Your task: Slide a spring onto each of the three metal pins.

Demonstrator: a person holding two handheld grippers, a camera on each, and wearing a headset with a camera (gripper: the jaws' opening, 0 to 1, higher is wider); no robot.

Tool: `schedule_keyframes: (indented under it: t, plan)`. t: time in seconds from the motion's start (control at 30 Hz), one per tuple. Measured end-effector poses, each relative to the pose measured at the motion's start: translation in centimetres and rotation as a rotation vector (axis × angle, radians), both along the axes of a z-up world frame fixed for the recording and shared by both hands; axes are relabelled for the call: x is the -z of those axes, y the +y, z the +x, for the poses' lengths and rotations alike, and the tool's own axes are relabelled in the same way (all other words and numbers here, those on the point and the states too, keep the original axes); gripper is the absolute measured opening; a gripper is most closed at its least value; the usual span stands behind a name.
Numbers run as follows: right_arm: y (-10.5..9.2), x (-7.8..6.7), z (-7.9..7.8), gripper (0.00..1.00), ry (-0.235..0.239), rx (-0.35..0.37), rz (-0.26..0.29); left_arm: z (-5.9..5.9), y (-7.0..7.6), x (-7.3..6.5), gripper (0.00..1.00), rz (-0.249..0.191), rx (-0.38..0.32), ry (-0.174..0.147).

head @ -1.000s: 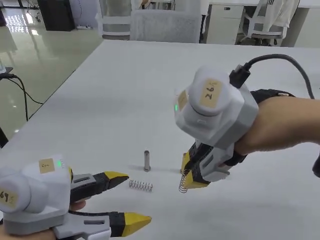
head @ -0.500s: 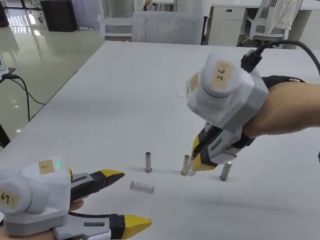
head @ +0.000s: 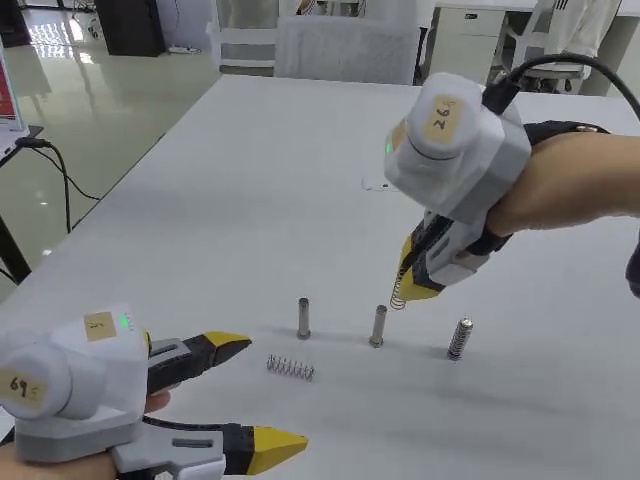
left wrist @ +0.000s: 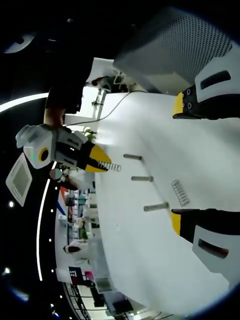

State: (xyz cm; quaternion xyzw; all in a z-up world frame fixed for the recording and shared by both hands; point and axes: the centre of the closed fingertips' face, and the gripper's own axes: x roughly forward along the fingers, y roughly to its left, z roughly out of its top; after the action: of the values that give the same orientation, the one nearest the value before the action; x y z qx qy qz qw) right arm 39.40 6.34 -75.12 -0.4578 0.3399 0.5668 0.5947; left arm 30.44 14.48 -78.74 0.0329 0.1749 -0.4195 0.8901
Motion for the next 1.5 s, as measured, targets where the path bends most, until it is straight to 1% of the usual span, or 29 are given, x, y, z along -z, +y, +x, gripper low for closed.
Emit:
schedule_keyframes:
  t: [0.03,0.07,0.23,0.37,0.47,0.73,1.07,1.5]
  plan:
    - [0.1,0.2,0.6,0.08,0.000,0.000,0.001,0.0,0.0,-0.1,0.69,0.000,-0.001,-0.001]
    - [0.2,0.3,0.8,0.08,-0.001,0.000,0.001,0.0,0.0,-0.1,0.69,0.000,-0.001,-0.002]
    - [0.3,1.3,1.4,0.08,0.001,0.006,-0.012,0.1,0.0,0.0,0.71,0.004,-0.007,-0.002]
    - [0.1,1.8,1.3,0.08,0.014,0.010,-0.014,0.0,0.1,0.2,0.72,0.007,-0.010,0.003]
    - [0.1,2.1,1.6,0.08,0.014,0.015,-0.011,0.0,0.1,0.2,0.72,0.010,-0.012,0.005]
    - [0.4,2.5,1.6,0.08,0.025,0.012,-0.011,0.2,-0.2,0.0,0.74,0.008,-0.011,0.003]
    - [0.6,2.7,1.6,0.08,0.031,0.013,-0.011,0.3,0.1,0.1,0.74,0.009,-0.016,0.008]
    - [0.5,3.5,1.6,0.08,0.048,0.022,-0.018,0.3,0.0,0.0,0.73,0.013,-0.012,0.010]
